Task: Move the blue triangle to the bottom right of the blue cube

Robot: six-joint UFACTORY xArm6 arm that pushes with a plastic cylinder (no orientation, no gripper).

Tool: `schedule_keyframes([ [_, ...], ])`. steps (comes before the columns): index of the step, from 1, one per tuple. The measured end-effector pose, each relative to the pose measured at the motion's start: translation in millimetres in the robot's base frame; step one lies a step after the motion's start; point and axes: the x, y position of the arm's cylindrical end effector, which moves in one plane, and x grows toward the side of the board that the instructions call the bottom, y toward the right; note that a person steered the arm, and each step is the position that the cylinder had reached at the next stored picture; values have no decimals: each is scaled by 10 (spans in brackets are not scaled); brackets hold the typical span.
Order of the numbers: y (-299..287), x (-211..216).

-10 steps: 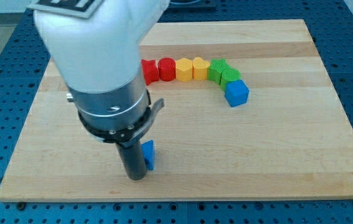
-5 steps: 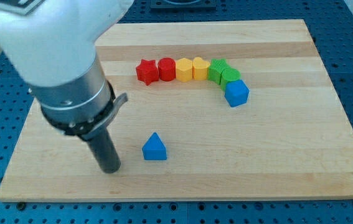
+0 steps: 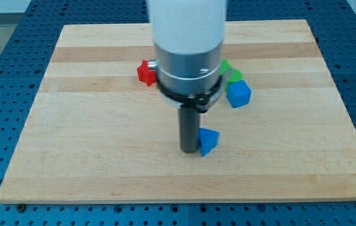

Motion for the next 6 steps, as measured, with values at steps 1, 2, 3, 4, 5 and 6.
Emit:
schedule_keyframes([
  [1,222,-102],
  [2,421,-149],
  [3,420,-147],
  [4,589,-176],
  [5,699,-192],
  [6,706,-193],
])
